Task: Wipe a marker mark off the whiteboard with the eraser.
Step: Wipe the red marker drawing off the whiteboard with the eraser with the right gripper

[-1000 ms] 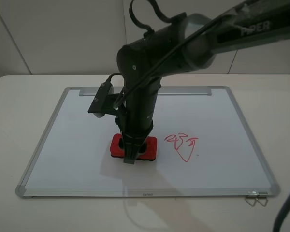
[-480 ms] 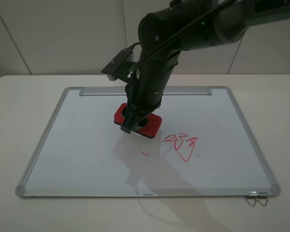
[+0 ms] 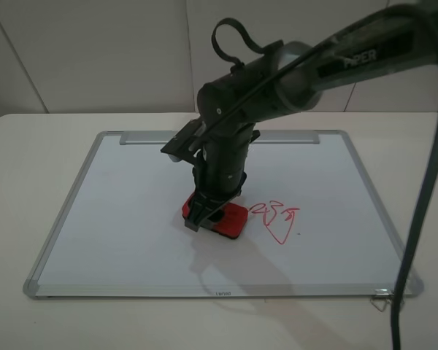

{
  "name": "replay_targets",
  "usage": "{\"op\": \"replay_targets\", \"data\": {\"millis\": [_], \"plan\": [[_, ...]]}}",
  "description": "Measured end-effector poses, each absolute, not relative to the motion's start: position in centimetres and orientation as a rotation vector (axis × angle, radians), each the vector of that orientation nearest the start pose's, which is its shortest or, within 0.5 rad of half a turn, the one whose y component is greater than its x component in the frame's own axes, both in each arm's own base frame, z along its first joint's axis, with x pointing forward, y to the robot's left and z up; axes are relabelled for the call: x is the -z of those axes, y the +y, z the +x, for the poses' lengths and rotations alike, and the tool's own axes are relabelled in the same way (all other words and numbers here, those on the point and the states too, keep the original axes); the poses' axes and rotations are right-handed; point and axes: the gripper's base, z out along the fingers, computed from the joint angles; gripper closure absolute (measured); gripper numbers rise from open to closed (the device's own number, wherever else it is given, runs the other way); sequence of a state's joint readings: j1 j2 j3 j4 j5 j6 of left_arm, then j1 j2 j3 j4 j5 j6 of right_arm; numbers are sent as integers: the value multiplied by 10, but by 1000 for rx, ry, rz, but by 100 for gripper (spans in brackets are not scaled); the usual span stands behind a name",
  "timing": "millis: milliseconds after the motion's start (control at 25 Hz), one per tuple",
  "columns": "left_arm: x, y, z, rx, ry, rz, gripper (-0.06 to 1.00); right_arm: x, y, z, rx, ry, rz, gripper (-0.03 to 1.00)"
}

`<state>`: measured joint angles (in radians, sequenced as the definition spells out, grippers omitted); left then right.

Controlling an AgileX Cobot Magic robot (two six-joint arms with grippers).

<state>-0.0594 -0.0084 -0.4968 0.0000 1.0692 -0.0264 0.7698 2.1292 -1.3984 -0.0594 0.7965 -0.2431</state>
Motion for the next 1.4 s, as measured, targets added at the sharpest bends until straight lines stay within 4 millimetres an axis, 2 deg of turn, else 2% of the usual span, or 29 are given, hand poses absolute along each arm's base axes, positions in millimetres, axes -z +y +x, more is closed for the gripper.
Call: {"op": "replay_targets", "data": {"millis": [480, 800, 960, 1200, 1400], "plan": [[-276, 0, -6, 54, 2048, 34, 17, -109, 293, 288, 36, 2573, -1548, 48], [-276, 0, -6, 54, 2048, 34, 17, -107, 330, 256, -21, 2415, -1654, 48], [-276, 0, -6, 54, 2048, 34, 17, -106, 340, 247, -40, 2371, -1679, 48], [-276, 0, -6, 54, 2048, 34, 17, -106, 338, 250, -34, 2380, -1674, 48], [-276, 0, -6, 54, 2048, 34, 17, -103, 320, 265, -2, 2431, -1631, 48]]}}
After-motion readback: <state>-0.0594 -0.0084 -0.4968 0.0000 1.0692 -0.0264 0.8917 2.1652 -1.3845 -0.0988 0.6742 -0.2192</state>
